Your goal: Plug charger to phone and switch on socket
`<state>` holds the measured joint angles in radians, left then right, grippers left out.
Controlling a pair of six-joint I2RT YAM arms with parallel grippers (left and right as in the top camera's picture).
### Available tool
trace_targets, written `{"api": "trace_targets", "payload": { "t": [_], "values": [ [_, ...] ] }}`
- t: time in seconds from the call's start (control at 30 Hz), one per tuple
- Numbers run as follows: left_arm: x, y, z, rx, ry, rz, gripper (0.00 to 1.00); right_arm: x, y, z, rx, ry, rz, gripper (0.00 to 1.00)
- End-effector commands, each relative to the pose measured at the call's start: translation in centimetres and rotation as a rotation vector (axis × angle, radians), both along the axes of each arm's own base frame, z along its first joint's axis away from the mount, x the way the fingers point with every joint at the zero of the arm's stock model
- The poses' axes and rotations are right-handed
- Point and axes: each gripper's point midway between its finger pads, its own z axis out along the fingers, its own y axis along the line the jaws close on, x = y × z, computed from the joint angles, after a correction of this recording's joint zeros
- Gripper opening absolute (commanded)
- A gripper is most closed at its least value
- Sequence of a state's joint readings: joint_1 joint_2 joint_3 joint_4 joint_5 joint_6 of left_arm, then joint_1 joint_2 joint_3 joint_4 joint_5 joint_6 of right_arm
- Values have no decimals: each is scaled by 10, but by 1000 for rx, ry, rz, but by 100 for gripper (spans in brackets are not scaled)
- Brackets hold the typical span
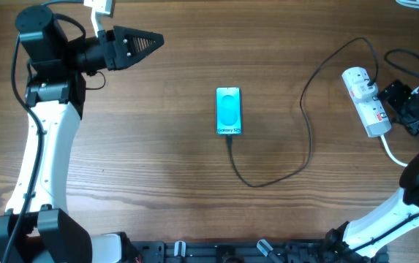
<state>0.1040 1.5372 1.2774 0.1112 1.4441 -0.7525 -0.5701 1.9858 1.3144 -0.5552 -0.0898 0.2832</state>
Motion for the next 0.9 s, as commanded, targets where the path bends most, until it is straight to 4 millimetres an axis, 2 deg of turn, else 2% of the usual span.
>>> {"api": "trace_targets", "payload": {
  "t": [0.0,0.27,0.67,0.87],
  "values": [
    [0,1,1,4,-18,1,100,-1,9,-13,37,11,10,100],
    [0,1,1,4,-18,1,100,0,14,-13,37,6,90,100],
    [0,1,1,4,-18,1,100,-7,10,-15,10,42,89,100],
    [0,1,1,4,-18,1,100,2,5,-12,-20,7,103,99]
  ]
}}
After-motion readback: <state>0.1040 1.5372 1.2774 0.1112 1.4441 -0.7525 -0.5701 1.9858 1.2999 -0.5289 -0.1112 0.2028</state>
